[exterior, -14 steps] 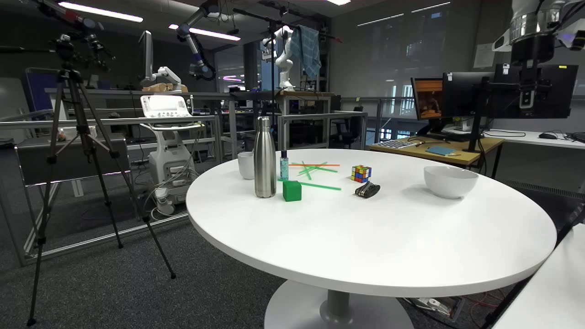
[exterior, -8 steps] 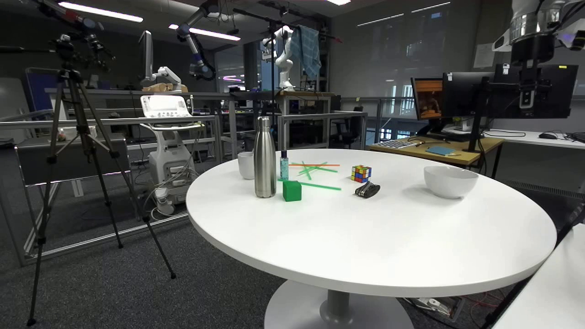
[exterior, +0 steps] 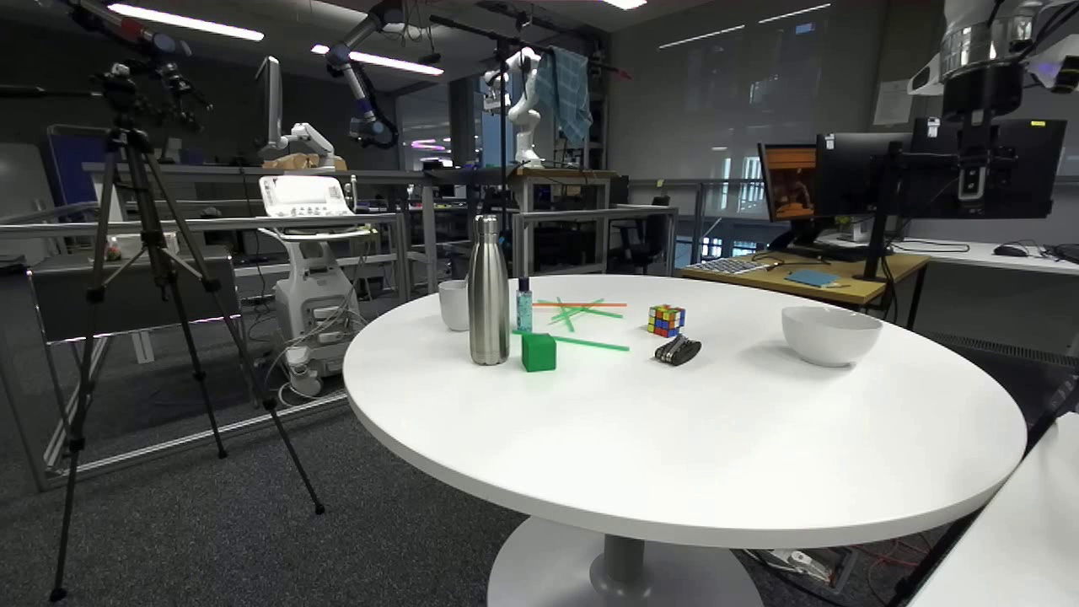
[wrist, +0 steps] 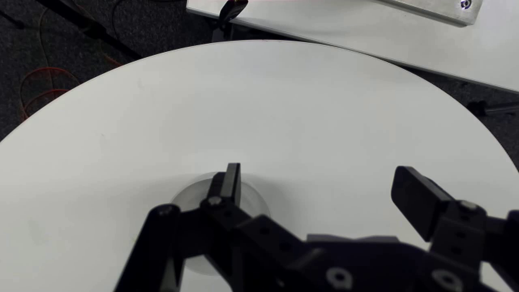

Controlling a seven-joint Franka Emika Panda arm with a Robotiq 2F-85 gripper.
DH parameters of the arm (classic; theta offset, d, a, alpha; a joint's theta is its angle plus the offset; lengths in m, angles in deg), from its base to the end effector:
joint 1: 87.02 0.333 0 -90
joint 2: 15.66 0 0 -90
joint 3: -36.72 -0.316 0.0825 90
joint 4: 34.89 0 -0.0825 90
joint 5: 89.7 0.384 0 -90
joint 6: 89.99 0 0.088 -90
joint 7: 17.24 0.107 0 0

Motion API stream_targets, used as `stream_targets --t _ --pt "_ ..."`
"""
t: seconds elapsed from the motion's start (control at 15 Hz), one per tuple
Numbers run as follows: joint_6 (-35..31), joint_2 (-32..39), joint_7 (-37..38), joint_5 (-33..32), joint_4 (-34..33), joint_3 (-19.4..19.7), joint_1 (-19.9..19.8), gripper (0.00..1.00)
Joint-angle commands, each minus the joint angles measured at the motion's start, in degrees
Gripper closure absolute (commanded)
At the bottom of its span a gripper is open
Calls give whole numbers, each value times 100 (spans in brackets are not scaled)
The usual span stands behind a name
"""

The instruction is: Move the Rubik's cube to the left

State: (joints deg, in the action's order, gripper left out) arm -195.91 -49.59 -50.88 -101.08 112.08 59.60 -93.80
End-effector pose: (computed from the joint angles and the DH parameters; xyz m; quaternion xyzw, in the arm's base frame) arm 0.3036 -0.1908 0.4321 -0.9910 -0.1090 0.0580 0.0517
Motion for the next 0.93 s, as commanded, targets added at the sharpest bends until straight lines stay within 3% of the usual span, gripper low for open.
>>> stream_targets --t 0.0,0.87 --pt "-5 27 -54 60 -3 -103 -113 0" --pt "-87 31 -55 82 -2 -103 -114 0"
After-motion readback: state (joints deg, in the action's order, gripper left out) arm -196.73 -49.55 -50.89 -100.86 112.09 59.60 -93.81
